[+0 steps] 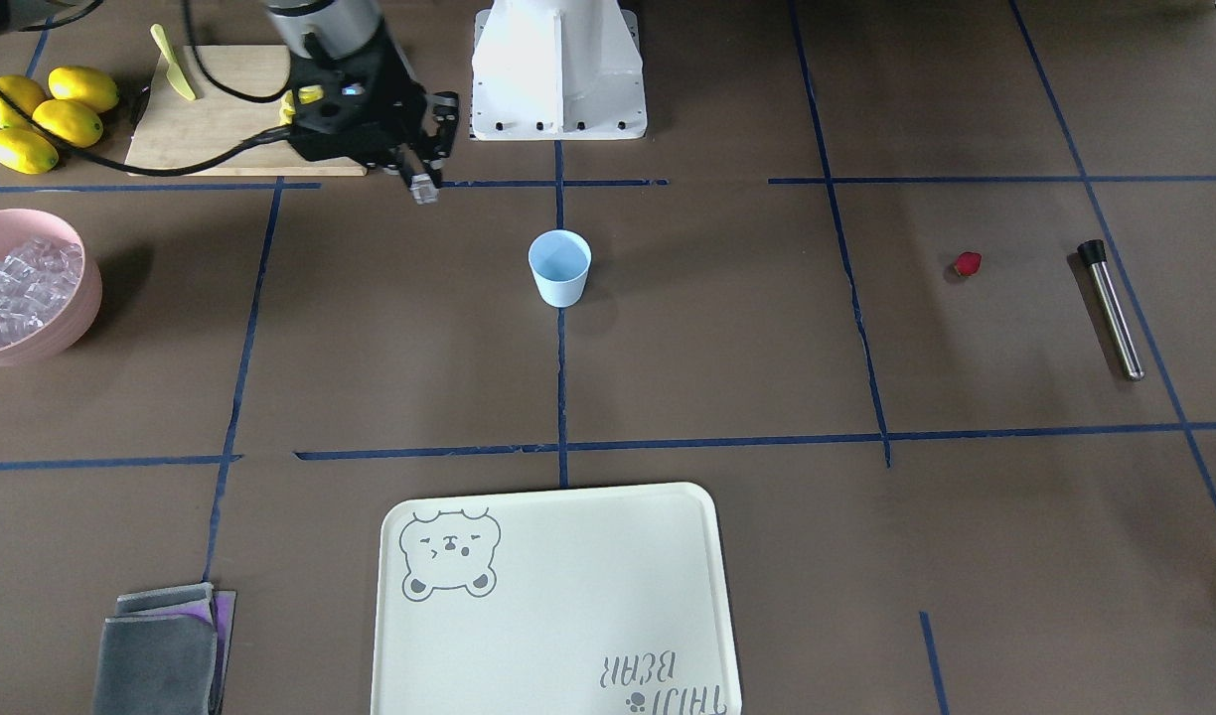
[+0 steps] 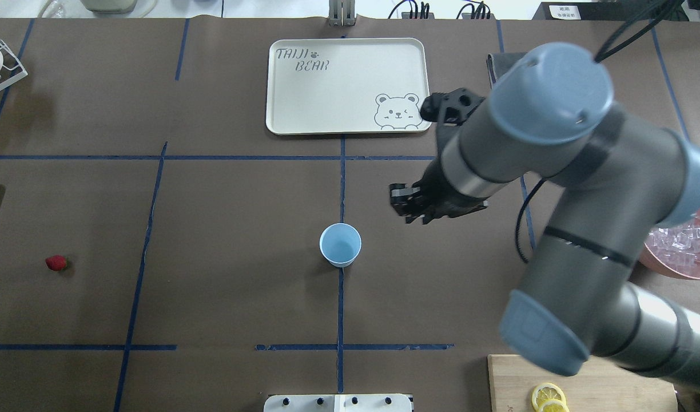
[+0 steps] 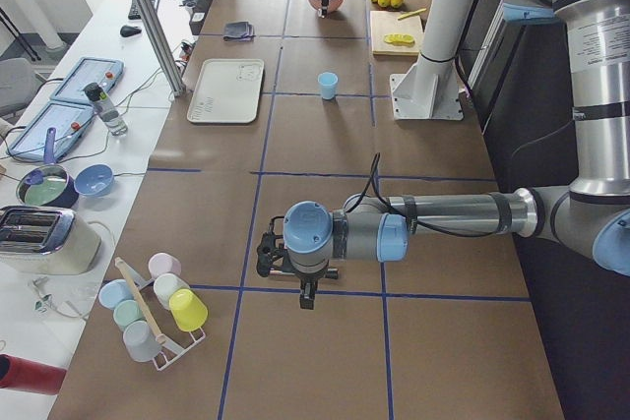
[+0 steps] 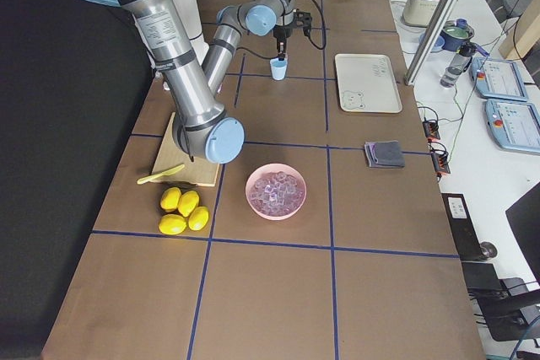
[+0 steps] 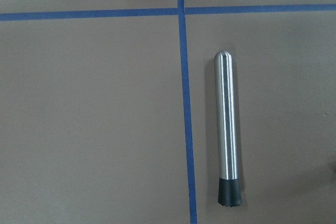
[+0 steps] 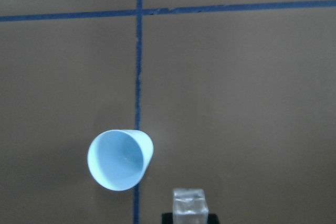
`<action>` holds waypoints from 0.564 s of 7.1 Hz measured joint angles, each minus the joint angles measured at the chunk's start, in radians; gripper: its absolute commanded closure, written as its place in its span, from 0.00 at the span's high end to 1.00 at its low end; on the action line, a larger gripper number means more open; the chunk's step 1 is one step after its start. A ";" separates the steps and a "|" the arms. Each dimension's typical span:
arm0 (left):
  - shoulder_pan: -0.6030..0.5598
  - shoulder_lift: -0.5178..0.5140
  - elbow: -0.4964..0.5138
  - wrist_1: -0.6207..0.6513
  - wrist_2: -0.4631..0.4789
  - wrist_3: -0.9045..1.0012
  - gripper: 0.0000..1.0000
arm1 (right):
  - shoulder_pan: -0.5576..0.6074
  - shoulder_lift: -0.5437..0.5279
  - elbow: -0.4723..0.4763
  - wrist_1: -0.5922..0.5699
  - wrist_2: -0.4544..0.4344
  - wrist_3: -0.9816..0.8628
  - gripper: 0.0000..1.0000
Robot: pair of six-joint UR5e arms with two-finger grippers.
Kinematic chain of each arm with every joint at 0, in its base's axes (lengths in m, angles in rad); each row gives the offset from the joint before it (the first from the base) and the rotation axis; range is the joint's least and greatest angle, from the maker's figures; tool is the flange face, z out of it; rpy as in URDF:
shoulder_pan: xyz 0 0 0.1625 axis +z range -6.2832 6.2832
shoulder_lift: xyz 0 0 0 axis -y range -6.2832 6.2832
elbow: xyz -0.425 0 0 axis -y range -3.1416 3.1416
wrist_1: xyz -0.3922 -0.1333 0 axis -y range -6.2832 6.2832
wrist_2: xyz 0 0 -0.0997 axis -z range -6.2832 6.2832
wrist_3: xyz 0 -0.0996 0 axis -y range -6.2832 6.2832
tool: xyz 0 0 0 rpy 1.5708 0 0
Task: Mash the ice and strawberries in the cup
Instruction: 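Carry the ice cube with the right gripper over the blue cup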
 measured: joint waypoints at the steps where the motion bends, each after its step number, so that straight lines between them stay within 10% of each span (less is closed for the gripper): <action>1: 0.000 0.000 0.001 0.000 0.000 0.000 1.00 | -0.076 0.072 -0.075 0.002 -0.065 0.078 0.00; 4: 0.000 -0.001 0.013 -0.001 0.000 0.005 1.00 | -0.154 0.155 -0.226 0.029 -0.137 0.137 0.00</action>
